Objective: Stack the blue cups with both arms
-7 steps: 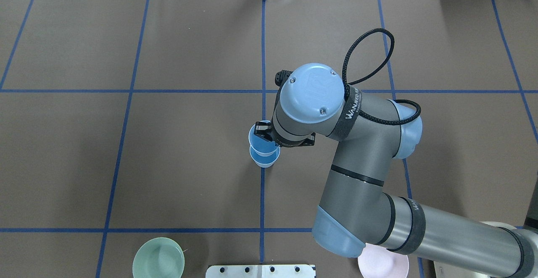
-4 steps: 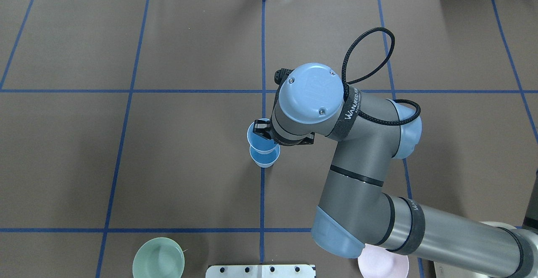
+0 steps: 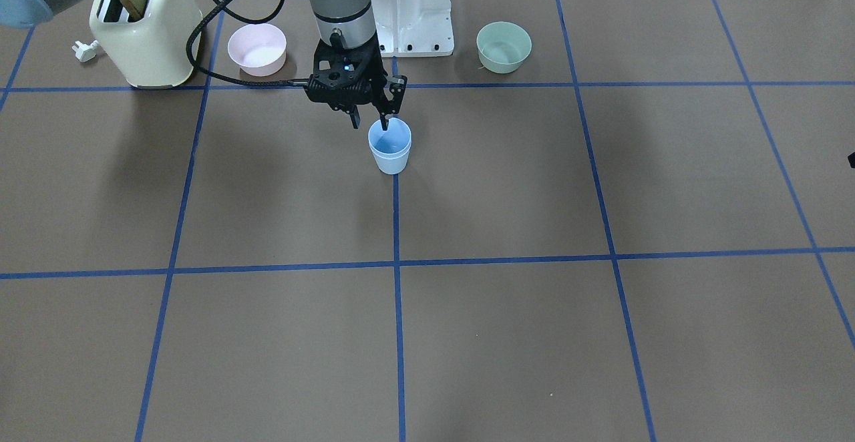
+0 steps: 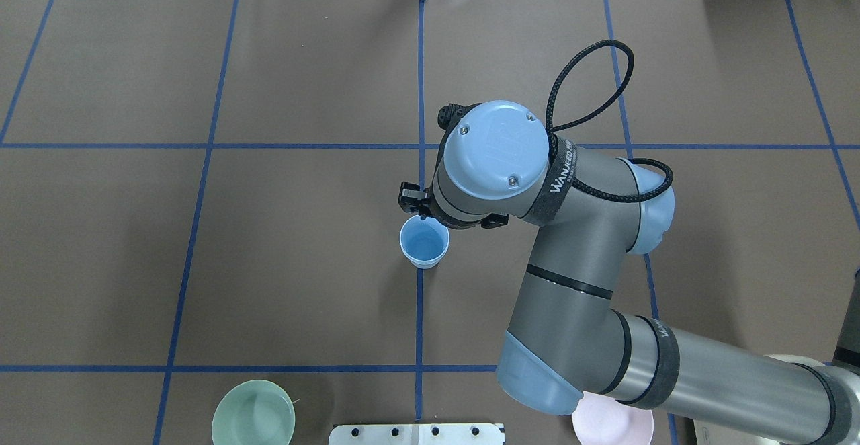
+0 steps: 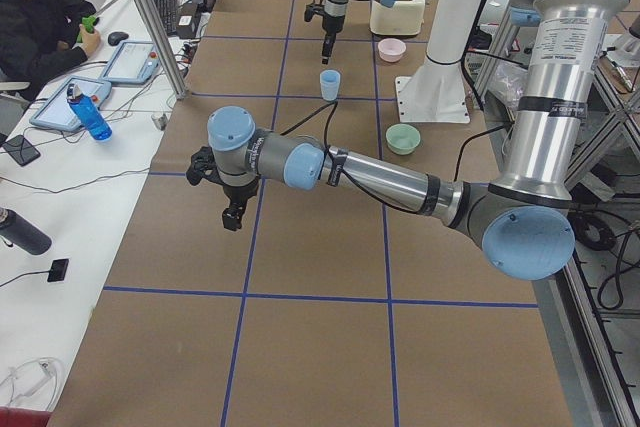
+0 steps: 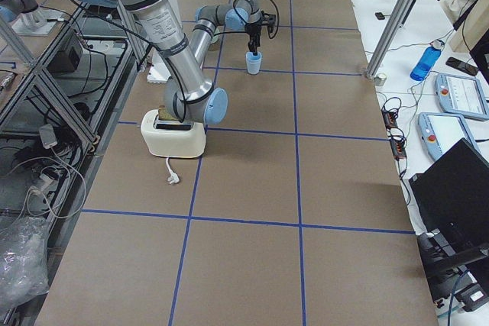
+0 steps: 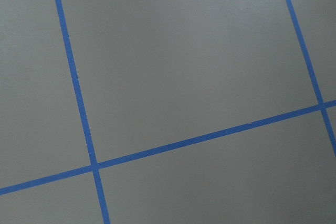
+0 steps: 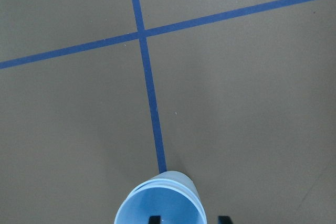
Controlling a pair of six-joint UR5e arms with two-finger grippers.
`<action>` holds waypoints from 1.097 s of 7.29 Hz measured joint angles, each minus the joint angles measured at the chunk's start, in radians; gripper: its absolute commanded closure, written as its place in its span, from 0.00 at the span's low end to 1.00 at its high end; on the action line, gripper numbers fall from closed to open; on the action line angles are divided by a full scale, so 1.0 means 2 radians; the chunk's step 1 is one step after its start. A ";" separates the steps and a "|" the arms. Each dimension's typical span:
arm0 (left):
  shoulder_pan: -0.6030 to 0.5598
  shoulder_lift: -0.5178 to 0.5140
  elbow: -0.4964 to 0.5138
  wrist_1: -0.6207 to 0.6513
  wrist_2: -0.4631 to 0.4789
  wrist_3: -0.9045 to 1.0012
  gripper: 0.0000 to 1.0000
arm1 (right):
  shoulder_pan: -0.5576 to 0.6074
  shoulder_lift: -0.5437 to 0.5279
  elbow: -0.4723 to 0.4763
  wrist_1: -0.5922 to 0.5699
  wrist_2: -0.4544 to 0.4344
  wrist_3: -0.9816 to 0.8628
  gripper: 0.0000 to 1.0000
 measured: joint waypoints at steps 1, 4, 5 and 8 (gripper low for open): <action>0.000 0.000 0.000 0.000 0.000 0.000 0.02 | 0.009 -0.001 0.010 -0.002 0.003 -0.002 0.00; 0.000 0.002 0.000 -0.002 0.000 0.001 0.02 | 0.147 -0.040 0.031 -0.011 0.105 -0.127 0.00; 0.000 0.003 0.001 -0.005 0.000 0.003 0.02 | 0.209 -0.068 0.032 -0.011 0.150 -0.206 0.00; -0.011 0.006 0.008 -0.007 0.000 0.019 0.02 | 0.360 -0.158 -0.004 -0.006 0.210 -0.451 0.00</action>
